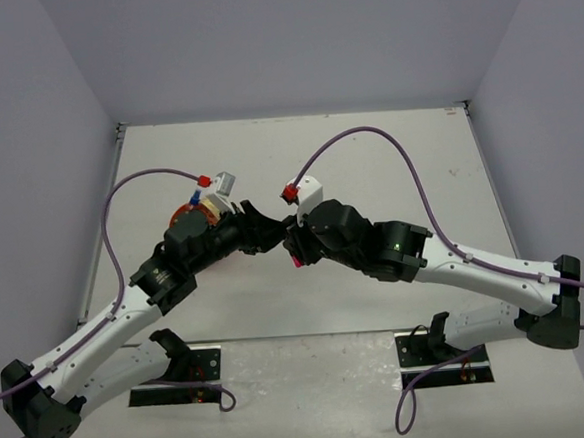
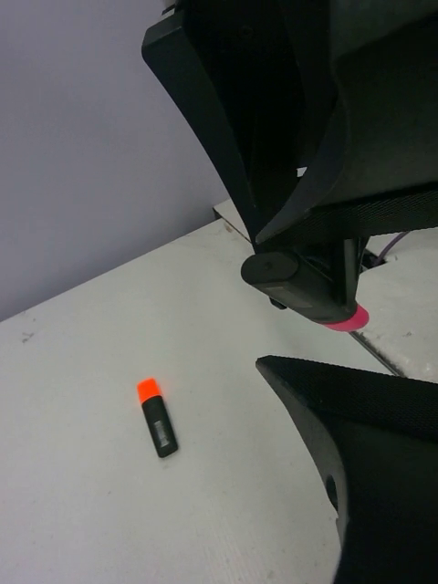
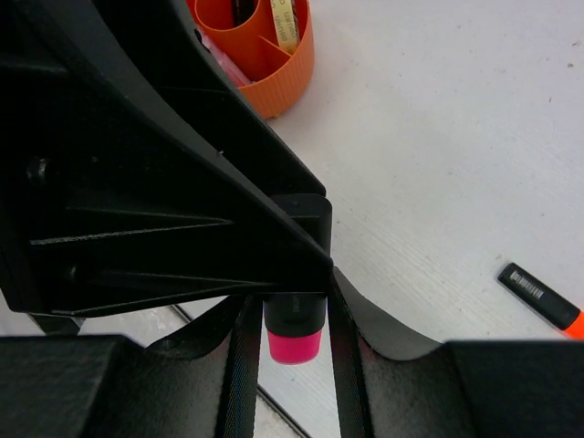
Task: Sort the stationery into containers
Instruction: Place the pen in the storage box.
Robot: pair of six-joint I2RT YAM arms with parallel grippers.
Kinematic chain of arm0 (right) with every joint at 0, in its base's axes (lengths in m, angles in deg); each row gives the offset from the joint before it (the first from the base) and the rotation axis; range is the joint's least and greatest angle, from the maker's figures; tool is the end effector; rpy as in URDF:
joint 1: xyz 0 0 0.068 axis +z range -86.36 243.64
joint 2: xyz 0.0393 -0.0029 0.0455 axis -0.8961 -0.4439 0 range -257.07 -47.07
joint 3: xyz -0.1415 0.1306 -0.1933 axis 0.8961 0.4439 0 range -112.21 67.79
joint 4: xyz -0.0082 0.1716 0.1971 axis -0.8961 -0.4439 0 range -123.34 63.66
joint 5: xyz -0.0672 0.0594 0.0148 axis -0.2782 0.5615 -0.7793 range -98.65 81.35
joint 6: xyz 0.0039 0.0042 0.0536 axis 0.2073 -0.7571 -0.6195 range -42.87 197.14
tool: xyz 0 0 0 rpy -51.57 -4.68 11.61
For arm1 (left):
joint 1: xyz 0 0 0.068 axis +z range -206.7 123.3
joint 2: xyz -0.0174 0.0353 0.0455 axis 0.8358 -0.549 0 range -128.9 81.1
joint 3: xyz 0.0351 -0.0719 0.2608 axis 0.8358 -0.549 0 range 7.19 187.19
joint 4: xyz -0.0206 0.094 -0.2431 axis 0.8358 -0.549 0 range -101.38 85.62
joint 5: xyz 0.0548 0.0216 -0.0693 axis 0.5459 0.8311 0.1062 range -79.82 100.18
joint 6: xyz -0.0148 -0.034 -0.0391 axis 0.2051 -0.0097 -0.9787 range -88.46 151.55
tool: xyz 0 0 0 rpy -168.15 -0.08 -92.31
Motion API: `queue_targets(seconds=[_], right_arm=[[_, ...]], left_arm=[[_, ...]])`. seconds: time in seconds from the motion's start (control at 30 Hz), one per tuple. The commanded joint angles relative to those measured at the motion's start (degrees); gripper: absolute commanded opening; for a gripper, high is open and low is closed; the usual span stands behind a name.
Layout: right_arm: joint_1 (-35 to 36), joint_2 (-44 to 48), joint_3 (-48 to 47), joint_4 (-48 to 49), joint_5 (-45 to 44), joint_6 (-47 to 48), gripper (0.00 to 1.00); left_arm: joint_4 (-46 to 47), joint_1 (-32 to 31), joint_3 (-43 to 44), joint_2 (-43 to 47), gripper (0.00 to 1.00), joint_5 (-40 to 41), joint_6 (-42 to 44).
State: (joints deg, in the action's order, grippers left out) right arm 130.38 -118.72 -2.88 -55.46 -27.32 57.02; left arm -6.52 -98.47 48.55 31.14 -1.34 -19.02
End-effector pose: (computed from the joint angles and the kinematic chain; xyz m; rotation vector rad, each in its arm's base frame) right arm 0.1195 0.2492 0.3659 -0.6511 2.0168 0.5837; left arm 0.1506 -0.1441 0.3180 0.0130 1.9599 -1.3034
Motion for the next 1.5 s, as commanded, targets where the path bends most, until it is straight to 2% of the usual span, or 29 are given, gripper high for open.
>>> queue_targets(seconds=[0.0, 0.1, 0.13, 0.17, 0.27, 0.3, 0.33, 0.37, 0.4, 0.5, 0.6, 0.67, 0.87, 1.07, 1.47], right_arm=[[0.42, -0.95, -4.09, 2.51, -2.01, -0.53, 0.00], [0.67, -1.06, -4.04, 3.25, -1.45, -0.53, 0.00], [0.68, -1.19, -4.04, 3.58, -1.45, -0.53, 0.00], [0.75, -1.28, -4.04, 3.71, -1.45, -0.53, 0.00], [0.76, -1.47, -3.64, 4.29, -2.18, -0.46, 0.01], [0.73, -1.25, -3.30, 4.04, -3.15, -0.90, 0.36], [0.68, -0.97, -2.93, 3.67, -4.25, -1.45, 0.79], [0.68, -0.56, -2.67, 1.85, -5.98, -3.68, 0.97], [0.68, -0.51, -2.64, 1.62, -7.34, -3.96, 0.99], [0.68, 4.57, 2.07, -0.90, -15.69, -8.36, 0.99], [0.48, 10.31, 6.20, -1.65, -19.13, -10.76, 0.99], [0.23, 12.42, 7.97, -1.72, -19.21, -11.03, 0.99], [0.15, 17.05, 12.02, -3.58, -19.57, -12.05, 0.99], [0.06, 19.70, 15.02, -4.13, -19.83, -11.48, 0.99], [-0.03, 18.55, 16.54, -4.36, -18.97, -11.50, 0.99]], left_arm=[[3.63, -1.56, 1.70, -0.80, 0.42, -0.64, 0.26], [3.45, -1.66, 1.92, -1.25, 0.18, -0.16, 1.21], [3.38, -1.72, 2.18, -1.64, 0.04, -0.62, 1.47], [3.37, -1.66, 2.45, -1.93, 0.00, -0.98, 1.66], [3.29, -1.65, 3.39, -2.40, 0.00, -1.56, 3.30], [0.66, -1.65, 4.86, -2.26, 0.00, 1.24, 5.19], [-2.50, -1.65, 6.56, -2.08, 0.00, 4.63, 7.31], [-6.20, -1.65, 8.19, -2.06, 0.00, 9.04, 8.89], [-10.32, -1.65, 8.38, -2.06, 0.00, 9.58, 9.07], [-26.77, -1.59, 17.16, -3.76, 0.00, 43.27, 12.23], [-32.25, -0.99, 20.39, -6.27, 0.00, 59.14, 11.66], [-31.31, 1.73, 21.29, -8.39, 0.00, 62.74, 12.81], [-25.45, 10.75, 19.61, -11.28, 0.00, 64.04, 15.10], [-18.04, 11.31, 14.61, -10.94, 0.00, 68.76, 16.66], [-7.92, 13.88, 6.65, -11.77, 0.00, 68.11, 18.63]])
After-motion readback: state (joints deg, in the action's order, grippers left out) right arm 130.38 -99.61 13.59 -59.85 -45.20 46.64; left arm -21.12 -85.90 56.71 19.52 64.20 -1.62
